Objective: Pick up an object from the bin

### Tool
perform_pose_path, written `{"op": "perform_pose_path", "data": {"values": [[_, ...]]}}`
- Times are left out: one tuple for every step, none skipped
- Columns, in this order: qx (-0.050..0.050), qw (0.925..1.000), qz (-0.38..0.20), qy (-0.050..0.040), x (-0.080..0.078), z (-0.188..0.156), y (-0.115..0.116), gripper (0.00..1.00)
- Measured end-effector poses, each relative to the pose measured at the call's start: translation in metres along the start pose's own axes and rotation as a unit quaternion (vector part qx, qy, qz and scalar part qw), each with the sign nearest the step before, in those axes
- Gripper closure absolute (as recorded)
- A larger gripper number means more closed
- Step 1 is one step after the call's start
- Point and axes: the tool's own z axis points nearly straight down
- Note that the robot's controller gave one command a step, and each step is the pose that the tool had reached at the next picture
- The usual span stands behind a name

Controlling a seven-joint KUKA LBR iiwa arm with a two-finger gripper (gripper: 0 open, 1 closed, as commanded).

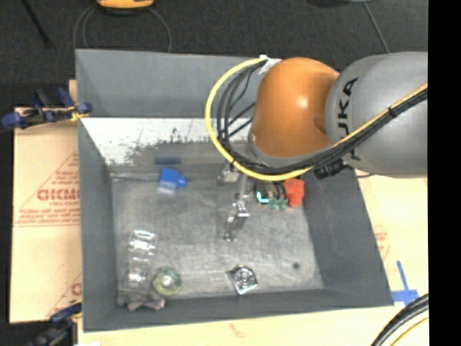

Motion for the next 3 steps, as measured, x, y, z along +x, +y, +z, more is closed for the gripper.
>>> {"op": "perform_pose_path", "data": {"values": [[0.001, 0.9975, -0.071, 0.0020, 0.062, 0.072, -0.034, 0.00], [0.001, 0.9925, -0.122, -0.0124, 0.074, 0.133, -0.063, 0.00], [0.001, 0.9925, -0.121, -0.0122, 0.075, 0.132, -0.062, 1.00]]}}
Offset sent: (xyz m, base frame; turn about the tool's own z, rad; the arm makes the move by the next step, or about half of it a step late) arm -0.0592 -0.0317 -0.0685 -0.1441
